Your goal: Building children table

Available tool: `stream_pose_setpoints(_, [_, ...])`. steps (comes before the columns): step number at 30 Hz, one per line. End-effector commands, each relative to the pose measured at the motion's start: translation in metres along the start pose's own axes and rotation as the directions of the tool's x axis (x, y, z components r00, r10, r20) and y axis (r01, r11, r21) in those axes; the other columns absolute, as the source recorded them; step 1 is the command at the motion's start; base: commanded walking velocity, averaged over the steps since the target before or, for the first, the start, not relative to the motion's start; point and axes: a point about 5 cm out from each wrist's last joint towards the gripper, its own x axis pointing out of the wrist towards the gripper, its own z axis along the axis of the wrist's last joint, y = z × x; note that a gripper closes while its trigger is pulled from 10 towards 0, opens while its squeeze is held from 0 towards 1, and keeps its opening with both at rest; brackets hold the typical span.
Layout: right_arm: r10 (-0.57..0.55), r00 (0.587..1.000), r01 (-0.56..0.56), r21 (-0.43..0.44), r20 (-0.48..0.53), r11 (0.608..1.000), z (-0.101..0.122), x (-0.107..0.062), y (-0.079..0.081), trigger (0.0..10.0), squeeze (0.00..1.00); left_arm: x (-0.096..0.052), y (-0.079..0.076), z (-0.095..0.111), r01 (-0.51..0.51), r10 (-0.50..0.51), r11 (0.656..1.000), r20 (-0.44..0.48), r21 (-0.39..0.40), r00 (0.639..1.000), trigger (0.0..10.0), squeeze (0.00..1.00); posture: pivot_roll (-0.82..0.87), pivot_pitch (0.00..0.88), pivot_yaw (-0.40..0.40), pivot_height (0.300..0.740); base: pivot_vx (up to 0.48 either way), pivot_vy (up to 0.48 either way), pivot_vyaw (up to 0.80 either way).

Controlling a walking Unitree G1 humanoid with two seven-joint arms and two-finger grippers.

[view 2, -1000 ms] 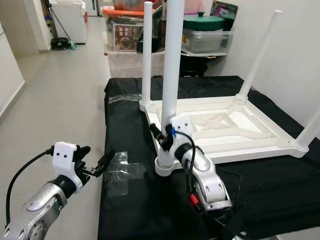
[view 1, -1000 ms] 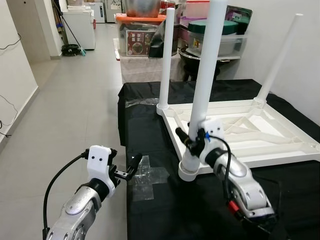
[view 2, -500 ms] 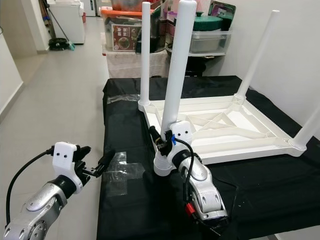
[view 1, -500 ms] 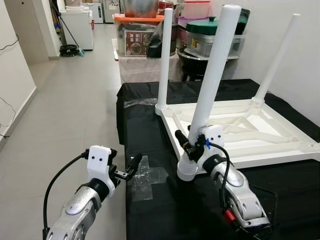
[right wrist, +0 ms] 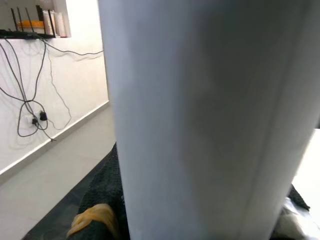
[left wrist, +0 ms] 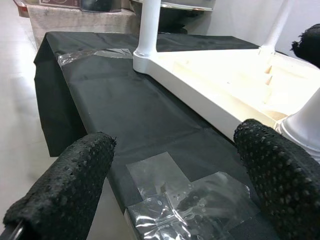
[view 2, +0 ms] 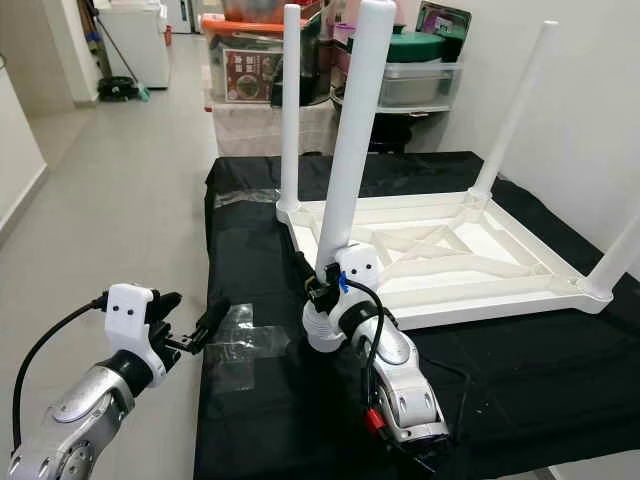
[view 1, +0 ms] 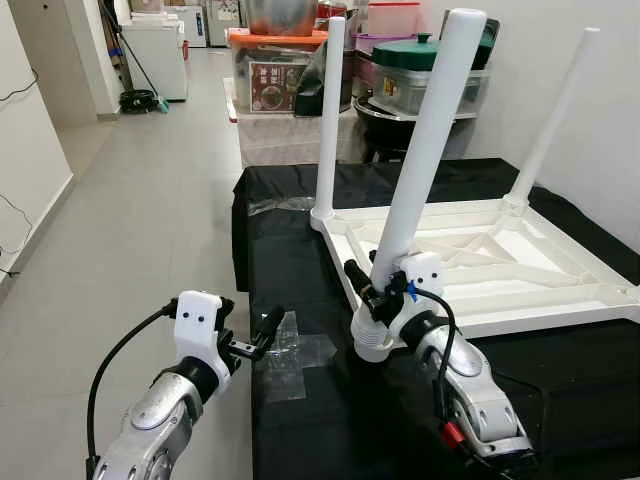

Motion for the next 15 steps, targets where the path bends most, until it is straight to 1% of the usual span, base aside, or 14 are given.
stream_pose_setpoints(1, [-0.05,0.999,0.05,-0.04,-0.003,0.998,-0.0025,-0.0024,-0.0109,0.0,0.0,-0.0002,0.0008,-0.0049,-0.007,0.007,1.0,-0.015,-0.009,1.0,10.0,0.0,0.08,0.0,-0.05,0.74,0.0,0.0,0.0])
stream_pose_setpoints(6, [-0.072,0.997,0.072,-0.049,0.013,0.996,0.0002,-0.0021,-0.014,0.0,0.0,0.0,0.0008,-0.005,-0.006,0.006,1.0,-0.014,-0.009,1.0,10.0,0.0,0.08,0.0,-0.049,0.74,0.0,0.0,0.0])
stream_pose_setpoints(7, [-0.079,0.997,0.08,-0.041,0.016,0.996,0.0004,-0.0021,-0.014,0.0,0.0,0.0003,0.0007,-0.0049,-0.006,0.006,1.0,-0.014,-0.009,1.0,10.0,0.0,0.08,0.0,-0.049,0.74,0.0,0.0,0.0])
stream_pose_setpoints(9, [-0.104,0.995,0.104,0.011,0.007,0.994,-0.0017,-0.0022,-0.0139,0.0,0.0,0.0007,0.0007,-0.0047,-0.005,0.005,1.0,-0.013,-0.01,1.0,10.0,0.0,0.08,0.0,-0.049,0.74,0.0,0.0,0.0])
stream_pose_setpoints(15, [-0.107,0.994,0.107,0.034,-0.001,0.994,-0.0067,-0.004,-0.0092,0.0,0.0,0.0004,0.0008,-0.0046,-0.005,0.005,1.0,-0.013,-0.011,1.0,10.0,0.0,0.08,0.0,-0.047,0.74,0.0,0.0,0.0])
